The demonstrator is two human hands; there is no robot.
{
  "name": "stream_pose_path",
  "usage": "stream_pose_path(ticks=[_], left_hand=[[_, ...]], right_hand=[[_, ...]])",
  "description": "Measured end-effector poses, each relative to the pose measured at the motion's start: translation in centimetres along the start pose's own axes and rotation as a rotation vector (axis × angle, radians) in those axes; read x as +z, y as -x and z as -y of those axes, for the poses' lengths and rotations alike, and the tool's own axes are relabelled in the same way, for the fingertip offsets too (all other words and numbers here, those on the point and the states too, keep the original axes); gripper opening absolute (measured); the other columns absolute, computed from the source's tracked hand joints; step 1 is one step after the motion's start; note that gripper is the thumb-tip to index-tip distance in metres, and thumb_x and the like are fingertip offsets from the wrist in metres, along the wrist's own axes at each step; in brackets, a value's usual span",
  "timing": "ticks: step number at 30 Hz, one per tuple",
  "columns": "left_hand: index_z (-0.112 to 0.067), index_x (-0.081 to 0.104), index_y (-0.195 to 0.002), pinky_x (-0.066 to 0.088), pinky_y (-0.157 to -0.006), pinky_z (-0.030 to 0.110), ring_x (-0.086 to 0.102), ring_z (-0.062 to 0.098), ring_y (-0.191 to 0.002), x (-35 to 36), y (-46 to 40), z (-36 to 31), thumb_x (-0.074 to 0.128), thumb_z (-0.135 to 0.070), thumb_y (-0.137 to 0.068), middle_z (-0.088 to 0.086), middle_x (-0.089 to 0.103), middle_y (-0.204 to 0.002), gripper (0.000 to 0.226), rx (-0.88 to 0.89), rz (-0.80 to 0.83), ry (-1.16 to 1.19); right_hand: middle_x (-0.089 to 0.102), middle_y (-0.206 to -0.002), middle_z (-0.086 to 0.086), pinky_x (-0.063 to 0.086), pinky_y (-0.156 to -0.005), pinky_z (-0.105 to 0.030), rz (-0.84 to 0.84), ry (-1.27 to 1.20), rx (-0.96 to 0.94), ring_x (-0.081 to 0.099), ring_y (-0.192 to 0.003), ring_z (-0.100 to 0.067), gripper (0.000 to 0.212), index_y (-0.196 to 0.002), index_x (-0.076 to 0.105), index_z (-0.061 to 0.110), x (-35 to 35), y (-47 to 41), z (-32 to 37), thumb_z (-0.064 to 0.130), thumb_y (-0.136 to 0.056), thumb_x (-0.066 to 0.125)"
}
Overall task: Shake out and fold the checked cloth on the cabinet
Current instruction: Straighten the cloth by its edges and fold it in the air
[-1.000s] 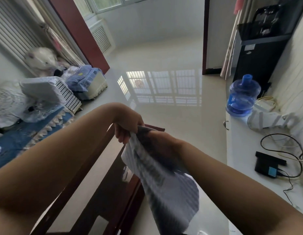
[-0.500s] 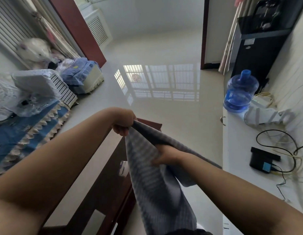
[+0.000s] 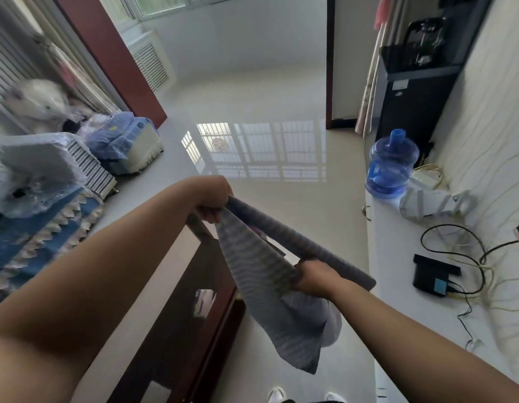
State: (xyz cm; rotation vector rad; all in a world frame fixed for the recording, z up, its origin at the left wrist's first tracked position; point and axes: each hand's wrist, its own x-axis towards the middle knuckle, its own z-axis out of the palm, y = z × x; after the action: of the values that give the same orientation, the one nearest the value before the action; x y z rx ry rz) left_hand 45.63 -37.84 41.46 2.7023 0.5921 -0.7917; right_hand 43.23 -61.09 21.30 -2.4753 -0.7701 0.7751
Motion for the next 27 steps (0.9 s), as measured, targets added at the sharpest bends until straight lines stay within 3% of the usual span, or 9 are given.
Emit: stream_pose_path(ticks=[5,8,11,16,18,20,22,24,27], left_hand=[[-0.009,0.062,-0.11,0.049,-0.041,0.026,0.067,0.019,-0.045,-2.8,-0.1,1.0,0.051,0.0,-0.089,0.005,0.068,-0.063,0.025,-0.027,-0.091,0.054],[-0.006,0.06,-0.11,0.046,-0.035,0.023,0.064,0.016,-0.039,-3.7,1.0,1.2,0.05,0.004,-0.089,0.001,0.066,-0.047,0.025,-0.034,-0.114,0.03],[-0.004,0.061,-0.107,0.048,-0.035,0.025,0.063,0.015,-0.039,-3.8,1.9,1.4,0.052,0.004,-0.09,0.008,0.067,-0.065,0.021,-0.033,-0.099,0.036],[0.0,0.07,-0.102,0.052,-0.041,0.026,0.064,0.022,-0.046,-4.4,3.5,2.3,0.054,0.004,-0.089,0.018,0.07,-0.077,0.021,-0.027,-0.098,0.018],[-0.002,0.07,-0.103,0.051,-0.041,0.026,0.065,0.022,-0.046,-4.6,4.3,2.9,0.055,0.002,-0.09,0.016,0.07,-0.071,0.02,-0.024,-0.084,-0.011],[-0.006,0.071,-0.101,0.051,-0.041,0.026,0.065,0.022,-0.044,-4.8,4.9,3.4,0.052,0.002,-0.091,0.013,0.07,-0.062,0.023,-0.031,-0.057,-0.029],[-0.011,0.07,-0.101,0.051,-0.042,0.026,0.065,0.021,-0.043,-4.9,5.5,3.8,0.044,0.004,-0.092,0.011,0.07,-0.056,0.031,-0.031,-0.023,-0.061],[-0.011,0.068,-0.104,0.051,-0.042,0.026,0.065,0.02,-0.042,-5.0,6.0,3.9,0.044,0.004,-0.092,0.013,0.069,-0.057,0.031,-0.041,-0.02,-0.078],[-0.001,0.065,-0.108,0.05,-0.039,0.026,0.061,0.02,-0.037,-4.9,6.5,4.1,0.045,0.001,-0.092,0.015,0.066,-0.057,0.025,-0.083,-0.069,-0.081]], right_hand=[[0.068,-0.103,-0.004,0.05,-0.078,-0.038,-0.288,-0.173,0.041,0.063,-0.095,-0.027,0.035,-0.099,0.058,0.02,0.3,1.3,0.4,0.048,-0.081,0.046],[0.068,-0.106,0.001,0.045,-0.074,-0.031,-0.174,-0.313,0.123,0.063,-0.095,-0.021,0.029,-0.101,0.06,0.029,-0.2,1.1,0.1,0.046,-0.08,0.051],[0.069,-0.108,-0.004,0.048,-0.081,-0.029,-0.008,-0.265,0.06,0.062,-0.097,-0.019,0.024,-0.097,0.066,0.021,-0.3,0.8,0.5,0.034,-0.078,0.057],[0.063,-0.092,-0.001,0.04,-0.07,-0.029,-0.181,-0.301,0.003,0.059,-0.086,-0.024,0.003,-0.084,0.051,0.03,0.3,0.8,0.7,0.029,-0.082,0.053],[0.056,-0.098,0.001,0.041,-0.075,-0.027,-0.22,-0.328,-0.032,0.057,-0.092,-0.023,0.009,-0.082,0.055,0.033,0.2,0.8,0.7,0.025,-0.081,0.057],[0.043,-0.129,-0.007,0.039,-0.095,-0.027,-0.195,-0.267,-0.063,0.05,-0.115,-0.024,0.009,-0.077,0.061,0.028,0.1,0.7,0.9,0.021,-0.081,0.061],[0.007,-0.157,0.0,0.034,-0.105,-0.031,-0.06,-0.176,-0.121,0.036,-0.134,-0.022,0.018,-0.066,0.058,0.029,0.1,0.8,1.7,0.02,-0.082,0.06],[-0.015,-0.158,0.015,0.04,-0.099,-0.032,0.059,-0.112,-0.193,0.037,-0.134,-0.014,0.02,-0.066,0.06,0.034,0.6,0.8,3.4,0.022,-0.082,0.057],[-0.025,-0.154,0.018,0.048,-0.092,-0.035,0.084,0.022,-0.293,0.044,-0.13,-0.013,0.021,-0.098,0.066,0.034,2.1,0.4,6.3,0.028,-0.081,0.055]])
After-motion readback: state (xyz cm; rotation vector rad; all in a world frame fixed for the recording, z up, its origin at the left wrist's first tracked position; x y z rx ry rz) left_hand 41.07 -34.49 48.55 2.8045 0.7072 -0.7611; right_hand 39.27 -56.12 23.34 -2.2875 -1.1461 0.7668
